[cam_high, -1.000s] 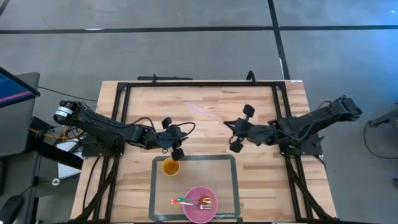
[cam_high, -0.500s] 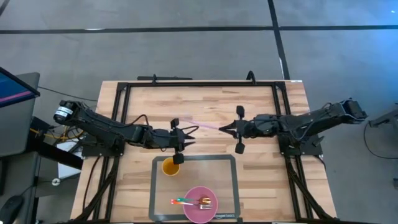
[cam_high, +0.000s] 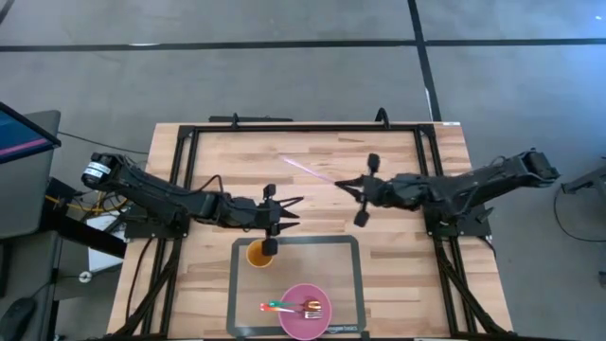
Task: Pick & Place Utensil
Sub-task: Put the pink straw into the yellow cup on the transparent mat
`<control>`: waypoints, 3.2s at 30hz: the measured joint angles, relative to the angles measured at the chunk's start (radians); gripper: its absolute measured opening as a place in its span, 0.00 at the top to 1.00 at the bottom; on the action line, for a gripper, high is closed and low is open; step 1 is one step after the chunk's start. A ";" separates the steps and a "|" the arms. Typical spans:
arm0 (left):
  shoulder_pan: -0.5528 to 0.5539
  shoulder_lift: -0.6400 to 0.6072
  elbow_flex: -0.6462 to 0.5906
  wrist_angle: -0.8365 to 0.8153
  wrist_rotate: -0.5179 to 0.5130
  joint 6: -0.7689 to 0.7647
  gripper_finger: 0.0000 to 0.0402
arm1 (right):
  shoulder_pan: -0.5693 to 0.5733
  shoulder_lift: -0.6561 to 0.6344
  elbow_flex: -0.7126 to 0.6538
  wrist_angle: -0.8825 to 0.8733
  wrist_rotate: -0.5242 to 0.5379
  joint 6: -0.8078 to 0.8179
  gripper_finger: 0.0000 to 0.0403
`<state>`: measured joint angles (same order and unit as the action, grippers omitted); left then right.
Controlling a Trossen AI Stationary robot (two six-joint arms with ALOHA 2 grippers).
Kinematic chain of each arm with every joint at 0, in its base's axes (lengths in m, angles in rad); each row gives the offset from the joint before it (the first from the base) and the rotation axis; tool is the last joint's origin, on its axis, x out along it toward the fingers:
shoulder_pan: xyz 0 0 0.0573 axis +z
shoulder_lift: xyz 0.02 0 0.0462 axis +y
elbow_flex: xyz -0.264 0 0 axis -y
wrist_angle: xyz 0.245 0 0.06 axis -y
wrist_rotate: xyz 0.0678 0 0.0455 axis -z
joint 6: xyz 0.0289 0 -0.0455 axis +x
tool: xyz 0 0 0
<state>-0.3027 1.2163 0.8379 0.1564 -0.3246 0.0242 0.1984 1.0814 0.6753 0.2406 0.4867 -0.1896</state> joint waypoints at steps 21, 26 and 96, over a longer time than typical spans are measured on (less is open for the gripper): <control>-0.045 0.000 0.000 0.167 -0.041 0.100 0.82 | -0.079 -0.071 -0.346 0.584 -0.514 -0.154 1.00; -0.042 0.000 0.000 0.307 -0.041 0.213 0.82 | -0.101 0.036 -0.295 0.587 -0.540 -0.124 1.00; -0.025 0.000 0.000 0.488 0.016 0.286 0.86 | -0.096 0.197 -0.153 0.541 -0.539 -0.243 1.00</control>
<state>-0.3275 1.2167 0.8379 0.6445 -0.3088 0.3099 0.1020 1.2781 0.5226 0.7820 -0.0519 -0.4328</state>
